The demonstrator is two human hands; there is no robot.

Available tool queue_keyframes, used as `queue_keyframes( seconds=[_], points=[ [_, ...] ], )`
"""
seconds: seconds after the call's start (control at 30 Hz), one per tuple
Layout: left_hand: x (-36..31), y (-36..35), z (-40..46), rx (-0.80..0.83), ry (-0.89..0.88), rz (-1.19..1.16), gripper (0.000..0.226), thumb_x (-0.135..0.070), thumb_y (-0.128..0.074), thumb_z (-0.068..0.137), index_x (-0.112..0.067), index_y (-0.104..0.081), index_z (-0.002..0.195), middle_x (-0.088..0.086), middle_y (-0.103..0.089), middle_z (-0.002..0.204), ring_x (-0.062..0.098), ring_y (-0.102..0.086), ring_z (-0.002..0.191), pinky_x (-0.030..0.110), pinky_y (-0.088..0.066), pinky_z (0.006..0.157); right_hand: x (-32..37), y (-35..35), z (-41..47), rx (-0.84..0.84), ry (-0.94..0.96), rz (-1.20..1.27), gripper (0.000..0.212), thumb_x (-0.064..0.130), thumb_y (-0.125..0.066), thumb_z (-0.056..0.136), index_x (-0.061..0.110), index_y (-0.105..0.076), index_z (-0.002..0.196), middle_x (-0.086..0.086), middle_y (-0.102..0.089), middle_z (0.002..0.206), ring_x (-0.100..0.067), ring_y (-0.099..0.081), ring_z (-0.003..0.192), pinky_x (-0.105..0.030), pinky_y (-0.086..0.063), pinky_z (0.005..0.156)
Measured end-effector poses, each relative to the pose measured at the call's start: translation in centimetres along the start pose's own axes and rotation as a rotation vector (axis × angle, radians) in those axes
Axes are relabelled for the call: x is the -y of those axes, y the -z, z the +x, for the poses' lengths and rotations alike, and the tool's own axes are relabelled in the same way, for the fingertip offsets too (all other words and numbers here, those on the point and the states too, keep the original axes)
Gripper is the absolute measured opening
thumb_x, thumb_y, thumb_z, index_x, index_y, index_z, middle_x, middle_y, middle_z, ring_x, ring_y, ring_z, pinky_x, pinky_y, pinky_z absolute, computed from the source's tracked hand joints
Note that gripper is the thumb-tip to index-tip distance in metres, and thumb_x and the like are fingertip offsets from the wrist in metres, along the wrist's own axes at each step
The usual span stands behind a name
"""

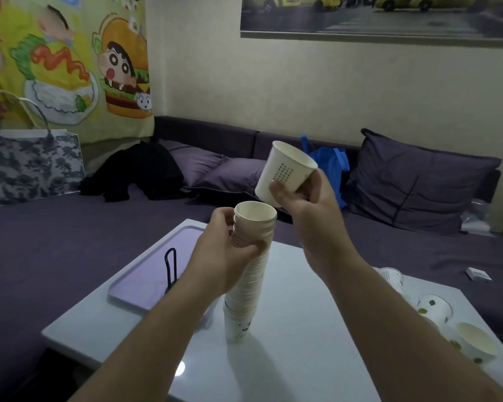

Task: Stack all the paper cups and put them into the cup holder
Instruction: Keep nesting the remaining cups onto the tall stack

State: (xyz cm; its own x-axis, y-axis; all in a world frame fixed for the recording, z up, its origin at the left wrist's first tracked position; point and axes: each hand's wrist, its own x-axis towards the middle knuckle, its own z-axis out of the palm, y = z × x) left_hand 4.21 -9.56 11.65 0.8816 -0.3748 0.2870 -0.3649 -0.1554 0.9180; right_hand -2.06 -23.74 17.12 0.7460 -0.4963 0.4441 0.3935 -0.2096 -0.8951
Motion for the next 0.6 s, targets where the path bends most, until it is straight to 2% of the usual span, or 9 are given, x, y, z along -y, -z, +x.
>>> queue_keyframes(
  seconds=[0.1, 0.2, 0.3, 0.4, 0.43, 0.5, 0.53, 0.6],
  points=[
    [0.1, 0.1, 0.1, 0.008, 0.014, 0.004, 0.066, -0.029, -0.088, 0.079, -0.03, -0.05, 0.133, -0.018, -0.067, 0.112, -0.005, -0.063, 0.101, 0.037, -0.058, 0.095, -0.5, -1.1, 0.4, 0.076, -0.05, -0.079, 0.045, 0.014, -0.08, 0.093, 0.018, -0.059, 0.133, 0.002, -0.075, 0.118, -0.013, -0.073, 0.108, -0.029, -0.061, 0.086],
    [0.3, 0.2, 0.2, 0.014, 0.004, -0.005, 0.069, -0.027, -0.09, 0.078, -0.03, -0.049, 0.134, -0.017, -0.068, 0.116, -0.006, -0.064, 0.098, 0.026, -0.056, 0.087, -1.6, -1.0, -0.1, 0.161, -0.128, -0.117, 0.047, 0.012, -0.079, 0.09, 0.019, -0.059, 0.132, 0.0, -0.074, 0.118, -0.015, -0.072, 0.109, -0.03, -0.059, 0.085],
    [0.3, 0.2, 0.1, 0.027, -0.023, -0.025, 0.078, -0.029, -0.092, 0.076, -0.029, -0.047, 0.139, -0.017, -0.062, 0.124, -0.005, -0.061, 0.104, 0.011, -0.045, 0.078, -2.7, -0.1, -1.1, 0.187, -0.162, -0.131, 0.068, 0.028, -0.08, 0.078, 0.024, -0.054, 0.141, 0.005, -0.068, 0.133, -0.013, -0.065, 0.124, -0.035, -0.056, 0.1],
    [0.1, 0.0, -0.6, -0.095, -0.166, 0.009, 0.082, -0.04, -0.089, 0.079, -0.025, -0.043, 0.146, -0.01, -0.053, 0.136, 0.003, -0.054, 0.121, 0.011, -0.042, 0.088, -3.4, 1.4, -2.7, 0.128, -0.172, -0.146, 0.075, 0.035, -0.076, 0.074, 0.029, -0.052, 0.145, 0.011, -0.06, 0.141, -0.01, -0.056, 0.133, -0.038, -0.049, 0.109],
    [-0.2, -0.1, -1.1, -0.171, -0.26, 0.033, 0.076, -0.041, -0.084, 0.083, -0.022, -0.045, 0.144, -0.008, -0.051, 0.134, 0.005, -0.053, 0.122, 0.01, -0.042, 0.092, -3.8, 2.0, -3.4, 0.098, -0.179, -0.15, 0.071, 0.036, -0.075, 0.075, 0.031, -0.054, 0.142, 0.011, -0.06, 0.139, -0.009, -0.055, 0.132, -0.037, -0.048, 0.109],
    [-1.0, -0.3, -2.1, -0.284, -0.464, 0.061, 0.056, -0.032, -0.076, 0.086, -0.014, -0.051, 0.133, -0.002, -0.055, 0.123, 0.008, -0.056, 0.111, 0.009, -0.044, 0.09, -5.0, 3.6, -4.9, 0.046, -0.214, -0.171, 0.064, 0.037, -0.074, 0.075, 0.032, -0.057, 0.136, 0.011, -0.061, 0.135, -0.009, -0.057, 0.129, -0.036, -0.048, 0.107],
    [-1.5, -0.5, -2.6, -0.29, -0.541, 0.058, 0.046, -0.026, -0.073, 0.086, -0.013, -0.054, 0.126, -0.001, -0.058, 0.115, 0.01, -0.058, 0.103, 0.01, -0.047, 0.086, -5.8, 4.4, -5.6, 0.028, -0.241, -0.185, 0.06, 0.037, -0.073, 0.076, 0.032, -0.057, 0.134, 0.01, -0.062, 0.134, -0.011, -0.057, 0.128, -0.036, -0.049, 0.106],
    [-2.1, -1.6, -3.8, -0.201, -0.624, 0.027, 0.028, -0.018, -0.069, 0.088, -0.014, -0.059, 0.113, -0.003, -0.064, 0.098, 0.014, -0.063, 0.089, 0.016, -0.053, 0.077, -7.5, 6.2, -7.0, -0.008, -0.301, -0.212, 0.05, 0.035, -0.074, 0.081, 0.034, -0.058, 0.128, 0.009, -0.062, 0.13, -0.012, -0.058, 0.126, -0.034, -0.05, 0.101]
  ],
)
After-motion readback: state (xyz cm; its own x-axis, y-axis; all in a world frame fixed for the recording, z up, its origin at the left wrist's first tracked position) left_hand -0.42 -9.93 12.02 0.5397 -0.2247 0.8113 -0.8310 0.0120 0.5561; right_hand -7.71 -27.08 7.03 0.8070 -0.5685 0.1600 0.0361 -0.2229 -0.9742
